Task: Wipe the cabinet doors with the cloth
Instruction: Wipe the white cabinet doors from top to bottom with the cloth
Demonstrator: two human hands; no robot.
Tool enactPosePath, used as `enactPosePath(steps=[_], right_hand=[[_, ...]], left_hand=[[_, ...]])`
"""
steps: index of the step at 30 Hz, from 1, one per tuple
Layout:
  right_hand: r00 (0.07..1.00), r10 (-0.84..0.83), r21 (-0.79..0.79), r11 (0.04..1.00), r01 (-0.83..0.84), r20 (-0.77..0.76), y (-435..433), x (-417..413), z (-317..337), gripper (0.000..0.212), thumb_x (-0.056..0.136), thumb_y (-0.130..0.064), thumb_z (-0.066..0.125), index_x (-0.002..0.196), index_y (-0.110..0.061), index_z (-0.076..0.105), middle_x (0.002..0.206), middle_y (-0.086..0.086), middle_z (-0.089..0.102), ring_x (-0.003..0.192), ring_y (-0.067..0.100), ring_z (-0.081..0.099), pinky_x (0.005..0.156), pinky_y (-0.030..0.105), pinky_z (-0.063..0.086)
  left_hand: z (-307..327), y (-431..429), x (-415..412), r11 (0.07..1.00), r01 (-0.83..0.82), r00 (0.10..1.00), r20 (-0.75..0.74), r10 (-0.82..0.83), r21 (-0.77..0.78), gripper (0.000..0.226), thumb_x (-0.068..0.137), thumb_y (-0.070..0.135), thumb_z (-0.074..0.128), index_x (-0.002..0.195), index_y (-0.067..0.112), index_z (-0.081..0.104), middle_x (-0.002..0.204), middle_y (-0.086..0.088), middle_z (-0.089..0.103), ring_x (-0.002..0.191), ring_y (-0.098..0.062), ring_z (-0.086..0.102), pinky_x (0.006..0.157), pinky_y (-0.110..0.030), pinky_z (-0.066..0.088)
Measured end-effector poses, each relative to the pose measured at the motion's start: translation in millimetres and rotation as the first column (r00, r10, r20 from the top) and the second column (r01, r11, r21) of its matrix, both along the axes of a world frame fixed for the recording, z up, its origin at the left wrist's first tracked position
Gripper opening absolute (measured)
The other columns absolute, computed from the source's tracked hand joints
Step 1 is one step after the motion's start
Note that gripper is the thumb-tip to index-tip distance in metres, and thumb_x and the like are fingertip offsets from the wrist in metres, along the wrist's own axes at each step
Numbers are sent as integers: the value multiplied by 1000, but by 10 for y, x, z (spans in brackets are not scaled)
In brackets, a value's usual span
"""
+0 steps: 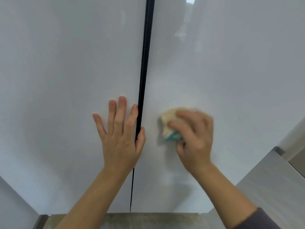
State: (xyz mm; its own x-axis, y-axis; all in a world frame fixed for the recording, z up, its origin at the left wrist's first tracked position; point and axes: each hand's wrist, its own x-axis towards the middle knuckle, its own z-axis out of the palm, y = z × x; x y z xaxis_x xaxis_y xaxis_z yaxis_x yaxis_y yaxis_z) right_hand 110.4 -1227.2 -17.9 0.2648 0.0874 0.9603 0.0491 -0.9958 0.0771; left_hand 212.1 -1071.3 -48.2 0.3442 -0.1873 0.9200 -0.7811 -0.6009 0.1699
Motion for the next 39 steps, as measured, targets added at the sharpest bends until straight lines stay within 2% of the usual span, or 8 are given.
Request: enactPosePath(steps=[5,10,18,25,30,33,36,39], right_hand=[[972,7,-233,971,-63,-233,-222,-244,-376,20,94,-4,56,90,-18,69,108,2,68,95,28,57,78,37,47],[1000,-4,1,1000,4,-6,-409,-235,729,33,68,12,54,85,-7,75,105,12,67,98,34,53,78,47,45],[969,-29,-158,987,-10,-244,-517,-469,-357,26,98,-6,44,88,-19,65,106,2,67,97,27,53,73,41,47],[998,-55,50,997,56,-26,-780,-526,442,37,63,17,55,86,-6,73,113,4,59,101,31,46,82,45,45],[980,-96,-60,994,87,-174,-811,-688,-304,29,92,-1,38,97,-21,59,117,2,54,101,30,48,79,45,46],[975,-93,-86,993,78,-200,-924,-749,-74,32,89,2,38,93,-19,62,112,3,58,98,29,50,72,42,45],[987,-135,80,987,142,-88,-989,-770,363,38,64,14,49,86,-7,73,113,5,56,102,31,47,84,28,41],[981,-183,137,972,191,-68,-987,-800,260,42,61,13,48,89,-5,73,117,6,52,105,33,46,94,19,31]], left_hand=[[-4,7,0,1000,11,1000,9,-11,-3,60,94,23,54,148,12,30,157,-17,21,151,-26,4,116,-63,1],[-4,-12,-9,1000,3,1000,12,-2,-21,58,94,20,53,147,9,31,157,-20,22,150,-28,5,115,-65,2],[33,-32,-75,999,24,999,-22,-25,-39,55,93,14,51,145,5,35,156,-24,23,149,-34,9,115,-67,3],[29,-78,-85,996,41,999,-28,-44,-82,57,91,10,52,144,3,36,156,-24,22,149,-34,8,114,-68,3],[42,-102,-131,994,39,998,-50,-44,-103,59,89,6,53,145,3,34,156,-24,22,148,-37,10,113,-70,3],[63,-118,-190,995,19,997,-70,-26,-100,62,88,1,51,147,2,31,158,-24,19,148,-41,10,113,-70,5],[81,-145,-253,996,-7,996,-94,-1,-92,67,86,-4,48,149,0,28,158,-26,17,148,-42,9,113,-69,7],[99,-160,-303,996,-6,994,-112,-4,-88,71,84,-5,49,151,0,24,158,-27,15,148,-42,7,113,-70,9]])
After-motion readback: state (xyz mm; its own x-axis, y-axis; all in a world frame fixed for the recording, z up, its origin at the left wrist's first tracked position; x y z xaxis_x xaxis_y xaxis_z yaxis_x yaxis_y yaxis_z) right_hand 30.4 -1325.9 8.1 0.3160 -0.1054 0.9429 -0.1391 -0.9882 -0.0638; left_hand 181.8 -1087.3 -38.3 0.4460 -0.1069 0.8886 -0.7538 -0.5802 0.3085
